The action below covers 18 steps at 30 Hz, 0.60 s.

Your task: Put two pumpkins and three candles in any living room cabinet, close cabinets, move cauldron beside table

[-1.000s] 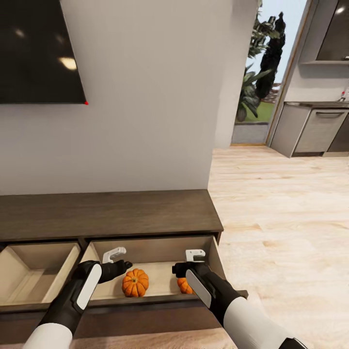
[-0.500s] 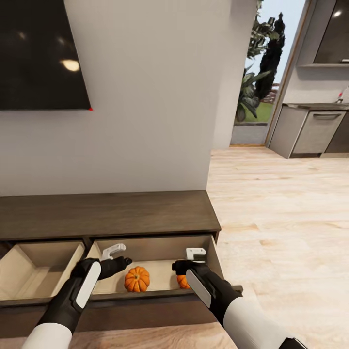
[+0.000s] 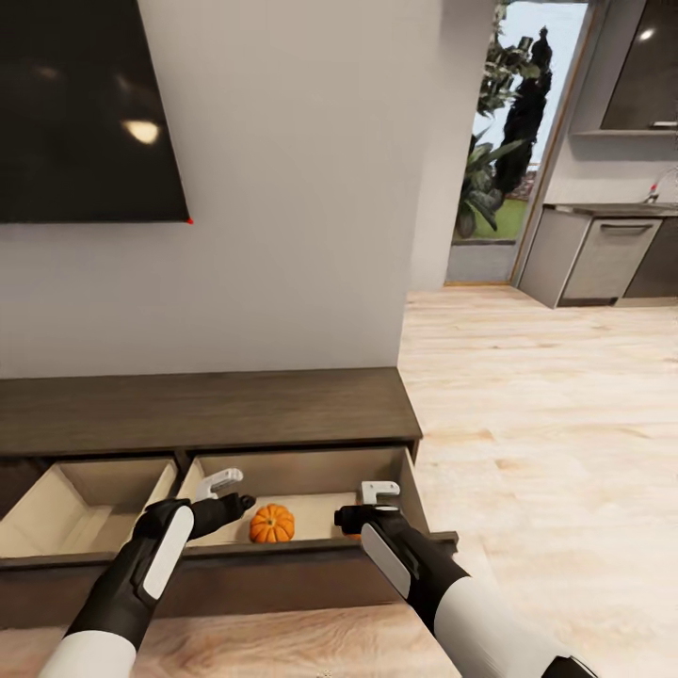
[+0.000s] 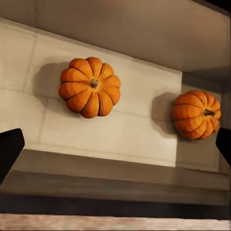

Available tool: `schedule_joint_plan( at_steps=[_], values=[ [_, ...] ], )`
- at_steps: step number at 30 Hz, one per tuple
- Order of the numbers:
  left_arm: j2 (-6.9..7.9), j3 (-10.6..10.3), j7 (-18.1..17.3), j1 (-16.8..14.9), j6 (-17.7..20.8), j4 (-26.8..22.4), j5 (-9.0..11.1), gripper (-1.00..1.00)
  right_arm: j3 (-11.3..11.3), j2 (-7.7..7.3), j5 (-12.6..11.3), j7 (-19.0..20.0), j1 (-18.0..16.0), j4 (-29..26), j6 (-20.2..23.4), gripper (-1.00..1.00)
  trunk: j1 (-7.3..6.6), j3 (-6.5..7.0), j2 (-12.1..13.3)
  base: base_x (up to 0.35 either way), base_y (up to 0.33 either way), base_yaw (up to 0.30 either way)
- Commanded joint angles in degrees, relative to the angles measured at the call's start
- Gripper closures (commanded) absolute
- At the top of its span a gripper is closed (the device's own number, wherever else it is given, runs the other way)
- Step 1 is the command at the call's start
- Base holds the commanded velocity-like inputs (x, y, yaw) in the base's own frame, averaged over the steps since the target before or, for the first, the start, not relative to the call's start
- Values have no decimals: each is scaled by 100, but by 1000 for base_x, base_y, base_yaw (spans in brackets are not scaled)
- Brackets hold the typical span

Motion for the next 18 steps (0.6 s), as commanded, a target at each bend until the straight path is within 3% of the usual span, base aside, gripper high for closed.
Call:
schedule_joint_plan(
  at_steps=[1,18],
  values=[
    [2,-1,55,-1,26,-10,61,-100,20,0,-41,-44,-6,-4,14,-100,-26,13,39,-294,0,0],
    [-7,-9,55,0,26,-3,61,-100,20,0,-41,-46,-6,-3,14,-100,-378,300,681,-335,0,0]
  ],
)
